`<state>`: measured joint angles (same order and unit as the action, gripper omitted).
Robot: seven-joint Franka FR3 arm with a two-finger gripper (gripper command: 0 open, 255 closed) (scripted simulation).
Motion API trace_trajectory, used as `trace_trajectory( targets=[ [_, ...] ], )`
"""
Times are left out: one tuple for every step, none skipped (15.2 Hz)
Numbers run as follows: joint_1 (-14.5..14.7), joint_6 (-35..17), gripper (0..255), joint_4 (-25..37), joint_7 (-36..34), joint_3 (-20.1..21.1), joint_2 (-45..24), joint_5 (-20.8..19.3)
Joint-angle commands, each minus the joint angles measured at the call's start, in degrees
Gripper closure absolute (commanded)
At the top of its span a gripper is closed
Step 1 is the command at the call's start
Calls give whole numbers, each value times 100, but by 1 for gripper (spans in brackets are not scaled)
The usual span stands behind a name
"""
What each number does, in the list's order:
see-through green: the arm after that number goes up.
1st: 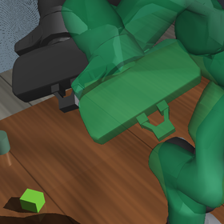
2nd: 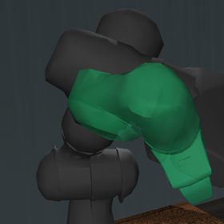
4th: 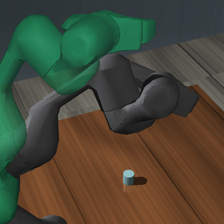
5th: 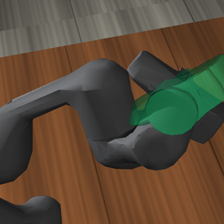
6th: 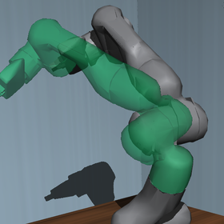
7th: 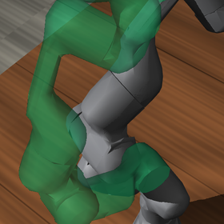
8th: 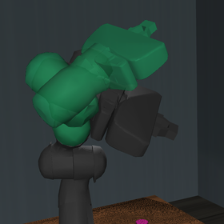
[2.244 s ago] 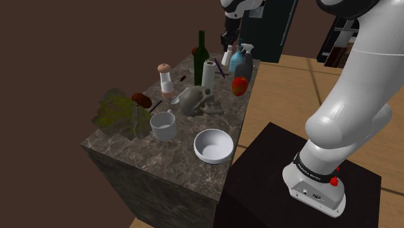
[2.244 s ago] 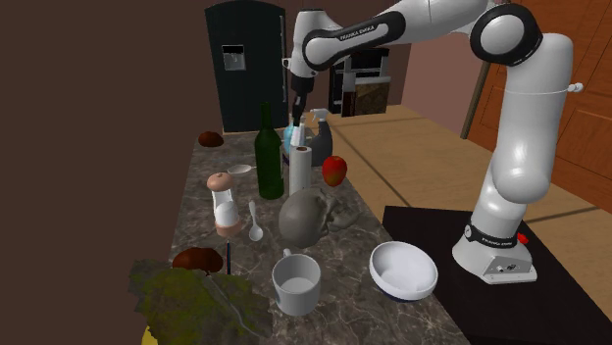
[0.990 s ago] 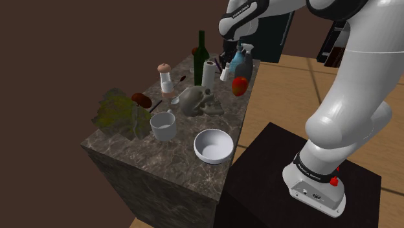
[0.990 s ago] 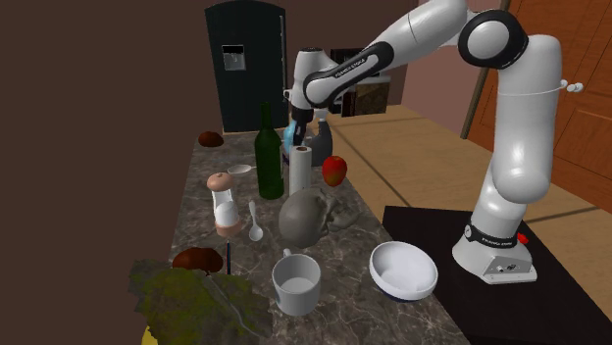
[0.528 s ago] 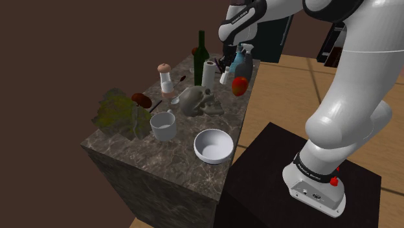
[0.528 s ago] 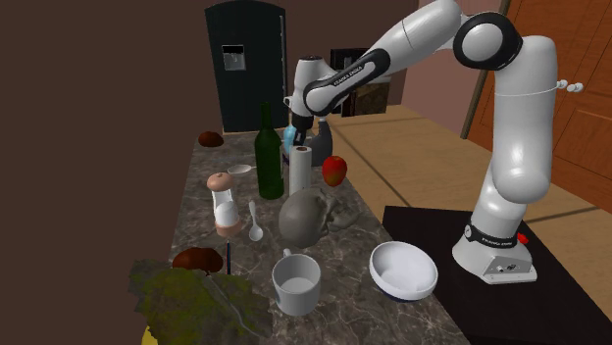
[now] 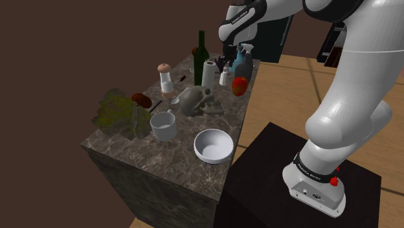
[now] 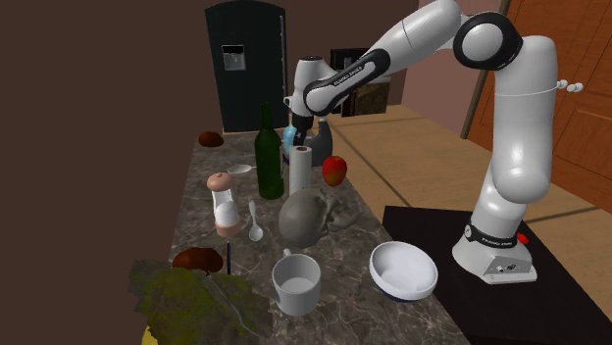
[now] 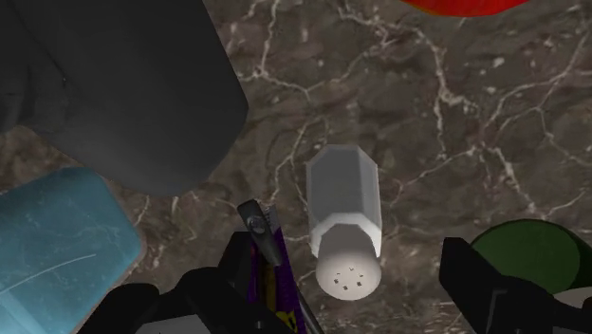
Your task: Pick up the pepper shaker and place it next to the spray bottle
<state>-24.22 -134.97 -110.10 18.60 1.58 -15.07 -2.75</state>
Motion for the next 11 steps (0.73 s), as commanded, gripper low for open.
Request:
trace_trajectory(
  targets=[
    [0, 0, 0, 0, 0, 0, 0, 0],
    [0, 0, 0, 0, 0, 0, 0, 0],
    [0, 150, 0, 26, 6, 4, 124, 9],
    [1, 304, 0, 61, 11, 8, 243, 17],
    [2, 460, 0, 103, 16, 12, 356, 26],
    [2, 584, 0, 142, 20, 14, 442, 32],
    [3, 584, 0, 142, 20, 14, 442, 32],
    [3, 583, 0, 141, 20, 14, 442, 32],
    [3, 584, 0, 142, 20, 14, 442, 32],
    [3, 584, 0, 142, 20, 14, 442, 32],
    [3, 584, 0, 142, 20, 14, 442, 32]
  ],
)
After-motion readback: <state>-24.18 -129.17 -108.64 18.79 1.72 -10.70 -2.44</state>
